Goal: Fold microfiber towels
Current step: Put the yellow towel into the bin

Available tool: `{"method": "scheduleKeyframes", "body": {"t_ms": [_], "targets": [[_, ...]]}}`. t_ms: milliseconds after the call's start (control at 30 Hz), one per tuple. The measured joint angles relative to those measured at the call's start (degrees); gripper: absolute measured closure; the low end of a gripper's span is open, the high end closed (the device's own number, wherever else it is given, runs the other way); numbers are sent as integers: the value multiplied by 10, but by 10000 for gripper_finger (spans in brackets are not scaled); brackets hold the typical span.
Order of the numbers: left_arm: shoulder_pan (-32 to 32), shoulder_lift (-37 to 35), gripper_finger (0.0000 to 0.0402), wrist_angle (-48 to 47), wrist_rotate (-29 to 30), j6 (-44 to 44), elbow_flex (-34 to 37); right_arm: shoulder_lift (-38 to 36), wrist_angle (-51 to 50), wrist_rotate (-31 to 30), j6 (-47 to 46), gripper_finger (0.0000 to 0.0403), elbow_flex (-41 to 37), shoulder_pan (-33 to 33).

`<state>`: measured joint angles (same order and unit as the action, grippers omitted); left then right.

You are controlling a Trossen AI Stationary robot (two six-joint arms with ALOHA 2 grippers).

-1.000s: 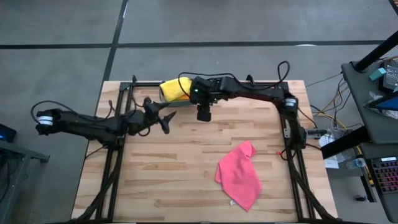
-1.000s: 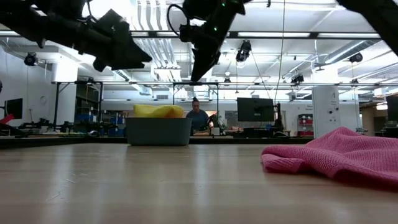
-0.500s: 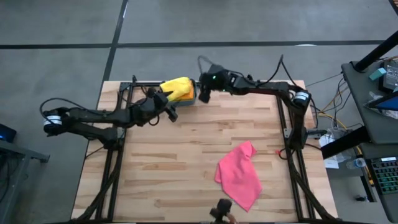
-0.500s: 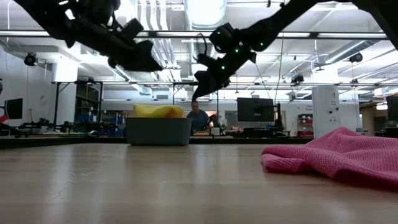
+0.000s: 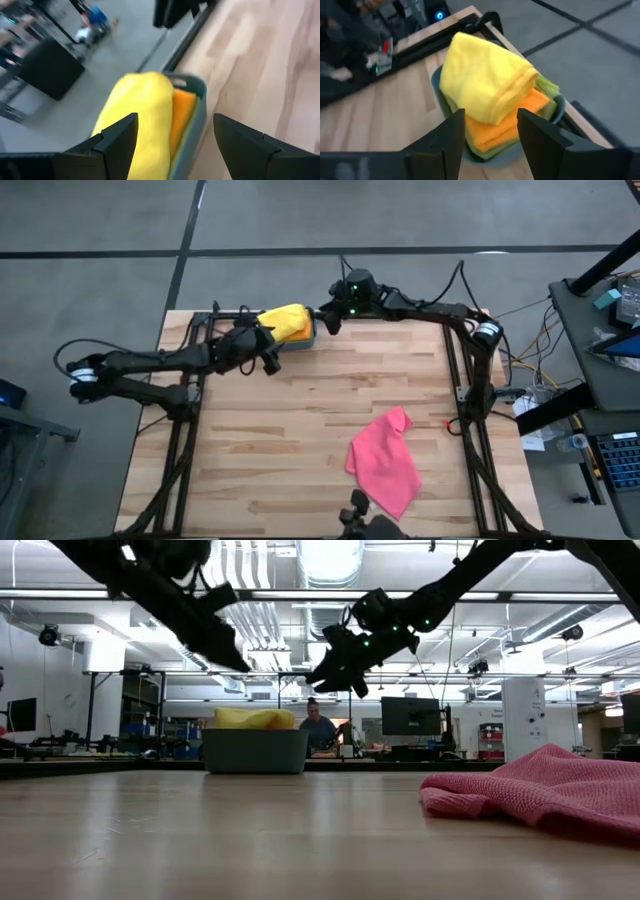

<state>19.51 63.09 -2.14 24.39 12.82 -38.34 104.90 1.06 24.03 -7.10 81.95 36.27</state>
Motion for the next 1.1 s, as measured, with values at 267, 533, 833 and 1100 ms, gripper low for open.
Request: {"method": "scheduleKeyframes", "body": {"t_ms": [267,533,833,1100], "targets": [[88,40,158,6,-57,2,4,56,37,9,-55,234,20,3],[106,96,158,23,-62,1,4,139,-6,50,-85,234,122,6],[113,128,158,63,-59,0,4,194,-42,130,-78,234,186,6],[131,157,158,86,-58,-1,5,195,-42,139,-55,281,189,-3]]}}
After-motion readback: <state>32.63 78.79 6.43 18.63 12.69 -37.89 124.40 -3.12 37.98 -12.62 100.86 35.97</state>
